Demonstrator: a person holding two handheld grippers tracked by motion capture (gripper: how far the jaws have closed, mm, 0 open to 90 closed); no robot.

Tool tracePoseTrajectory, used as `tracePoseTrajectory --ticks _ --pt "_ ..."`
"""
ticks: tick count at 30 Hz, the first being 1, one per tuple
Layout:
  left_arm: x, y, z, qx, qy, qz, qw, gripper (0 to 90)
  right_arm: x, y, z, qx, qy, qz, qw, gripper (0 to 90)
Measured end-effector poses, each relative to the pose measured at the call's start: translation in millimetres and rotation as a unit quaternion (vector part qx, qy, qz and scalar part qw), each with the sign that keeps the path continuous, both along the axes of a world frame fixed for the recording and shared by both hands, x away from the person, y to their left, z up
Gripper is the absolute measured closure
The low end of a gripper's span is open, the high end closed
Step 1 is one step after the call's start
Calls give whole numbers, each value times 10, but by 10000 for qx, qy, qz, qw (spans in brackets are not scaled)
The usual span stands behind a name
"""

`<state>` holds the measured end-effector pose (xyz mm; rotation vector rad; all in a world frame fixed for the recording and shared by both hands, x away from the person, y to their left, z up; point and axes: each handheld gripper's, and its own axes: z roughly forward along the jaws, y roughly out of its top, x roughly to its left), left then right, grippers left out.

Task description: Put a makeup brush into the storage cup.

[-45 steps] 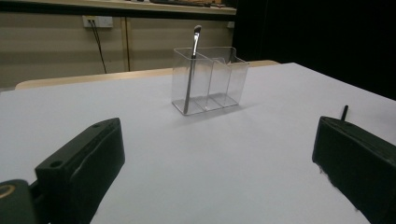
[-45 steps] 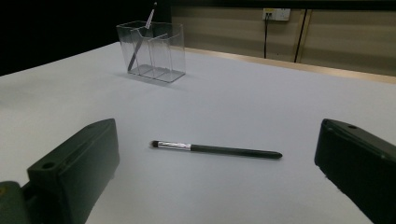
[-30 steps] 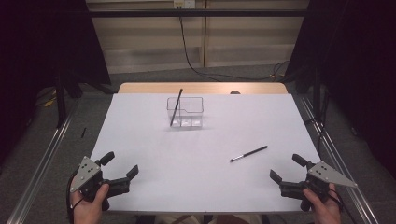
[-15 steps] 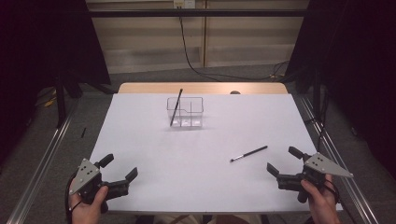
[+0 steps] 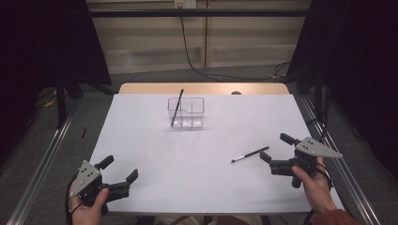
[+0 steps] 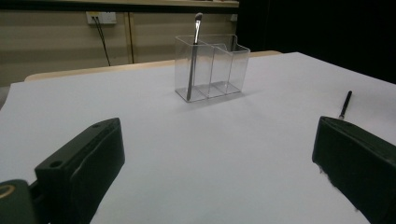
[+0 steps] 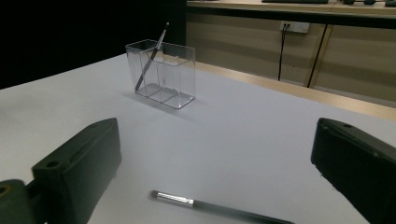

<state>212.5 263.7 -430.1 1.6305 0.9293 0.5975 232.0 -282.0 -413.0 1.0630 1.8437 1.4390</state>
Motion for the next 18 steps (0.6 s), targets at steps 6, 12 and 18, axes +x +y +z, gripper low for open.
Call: tracePoseTrajectory --ticks 6,12,18 --pt "-9 6 -1 41 0 -3 10000 24 181 48 108 -230 172 302 9991 0" --pt "-8 18 -12 40 24 35 10000 24 375 51 143 -406 412 384 9976 1" --pt "-14 27 -19 58 30 20 10000 24 516 76 133 -566 716 595 9940 6"
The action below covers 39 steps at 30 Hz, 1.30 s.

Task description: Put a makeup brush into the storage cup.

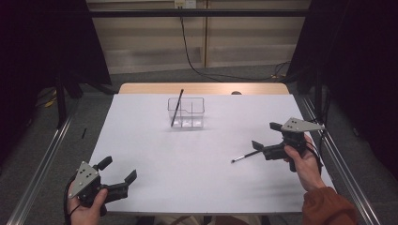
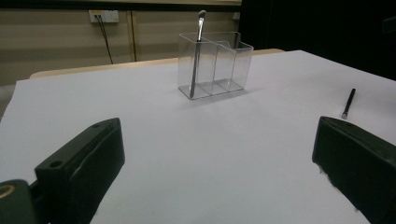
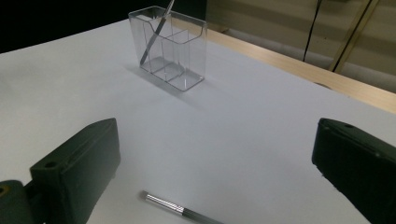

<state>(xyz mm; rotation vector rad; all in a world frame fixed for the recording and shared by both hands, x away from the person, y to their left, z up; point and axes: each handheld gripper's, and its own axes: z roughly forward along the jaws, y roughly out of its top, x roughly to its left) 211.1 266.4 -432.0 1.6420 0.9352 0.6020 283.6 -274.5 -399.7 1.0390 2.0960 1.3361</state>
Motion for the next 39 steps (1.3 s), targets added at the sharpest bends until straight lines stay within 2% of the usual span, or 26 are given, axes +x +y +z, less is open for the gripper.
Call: tracePoseTrajectory --ticks 4,5,6,8,11,15,17,23,24,25,26,27,28,29,32,33,34,39 --pt "18 -6 0 -20 -1 -11 10000 25 81 26 26 -57 210 88 9997 26" --pt "24 -9 -2 -20 15 -11 10000 25 109 45 52 -198 339 144 9991 27" --pt "29 -10 -3 3 16 -34 10000 25 109 45 52 -198 339 144 9991 27" --pt "37 -13 -6 24 11 -73 10000 25 138 55 94 -335 489 250 9979 28" --pt "44 -9 -8 22 14 -75 10000 25 183 53 150 -535 644 257 9962 30" --pt "63 -3 -11 39 15 -43 10000 27 236 57 176 -836 824 309 9926 20" --pt "70 5 -12 -31 31 -46 10000 28 260 69 173 -945 1009 414 9895 20" --pt "66 6 -13 -30 31 -44 10000 27 322 99 149 -1300 1513 729 9772 23" --pt "64 7 -12 -28 31 -45 10000 28 337 97 152 -1377 1646 813 9733 23" --pt "59 10 -9 -12 30 -36 10000 28 337 97 152 -1377 1646 813 9733 23" --pt "57 11 -8 -19 23 -32 10000 27 343 97 161 -1437 1708 844 9711 22" --pt "56 13 -9 -16 26 -36 10000 27 361 91 172 -1521 1814 957 9668 22" --pt "57 14 -10 -11 29 -34 10000 27 361 91 172 -1521 1814 957 9668 22" --pt "57 15 -10 -7 29 -32 10000 28 375 89 169 -1584 1857 993 9646 22" --pt "52 14 -9 0 24 -42 10000 27 405 92 142 -1846 2112 1143 9530 27" --pt "50 12 -9 -9 21 -42 10000 28 417 93 128 -1951 2226 1205 9476 27" --pt "49 10 -10 -1 27 -39 10000 28 425 100 114 -2044 2312 1209 9435 29" --pt "47 7 -12 22 39 -39 10000 28 477 111 37 -2419 2512 1323 9279 30"
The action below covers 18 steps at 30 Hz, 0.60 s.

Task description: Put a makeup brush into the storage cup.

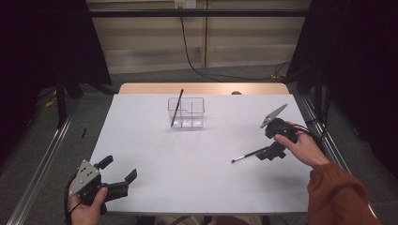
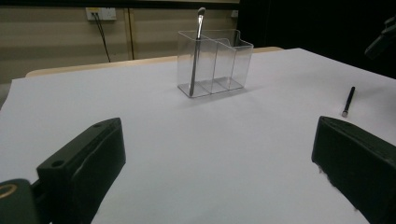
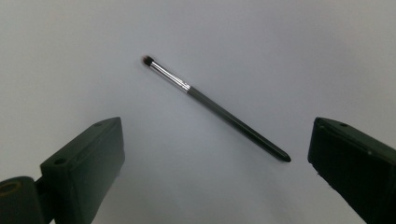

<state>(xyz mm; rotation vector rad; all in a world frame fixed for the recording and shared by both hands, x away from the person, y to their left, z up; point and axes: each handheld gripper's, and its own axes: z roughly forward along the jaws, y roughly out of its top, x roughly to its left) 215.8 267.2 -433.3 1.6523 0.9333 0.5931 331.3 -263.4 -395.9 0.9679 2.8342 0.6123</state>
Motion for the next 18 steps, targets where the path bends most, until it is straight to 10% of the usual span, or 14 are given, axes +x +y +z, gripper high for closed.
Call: tracePoseTrajectory --ticks 18 --pt "9 10 -6 -3 34 -12 10000 31 241 153 -324 -916 632 390 9930 82"
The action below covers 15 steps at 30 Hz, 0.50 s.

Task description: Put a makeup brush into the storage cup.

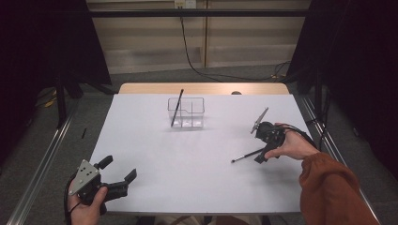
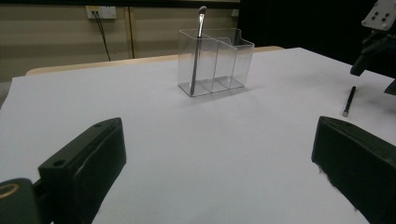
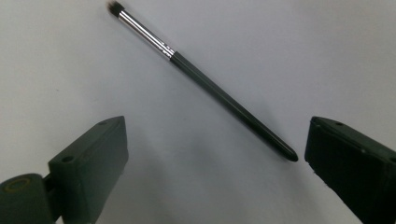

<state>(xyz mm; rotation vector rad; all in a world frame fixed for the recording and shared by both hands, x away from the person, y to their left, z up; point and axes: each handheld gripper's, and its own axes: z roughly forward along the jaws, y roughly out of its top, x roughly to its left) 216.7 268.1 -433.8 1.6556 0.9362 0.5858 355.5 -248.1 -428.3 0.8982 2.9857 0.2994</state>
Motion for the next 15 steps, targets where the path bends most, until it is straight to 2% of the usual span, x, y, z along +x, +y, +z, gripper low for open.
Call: tracePoseTrajectory --ticks 7,10,12,15 --pt "2 -1 -4 -4 15 8 10000 32 90 -3 -46 -216 -27 8 9998 157" --pt "-1 5 -1 18 5 9 10000 31 131 -13 -79 -258 38 119 9996 204" --pt "-1 6 -3 25 5 3 10000 31 153 -16 -110 -292 62 63 9995 202" --pt "-1 7 -3 -6 4 -3 10000 31 173 -4 -151 -326 163 58 9993 247"
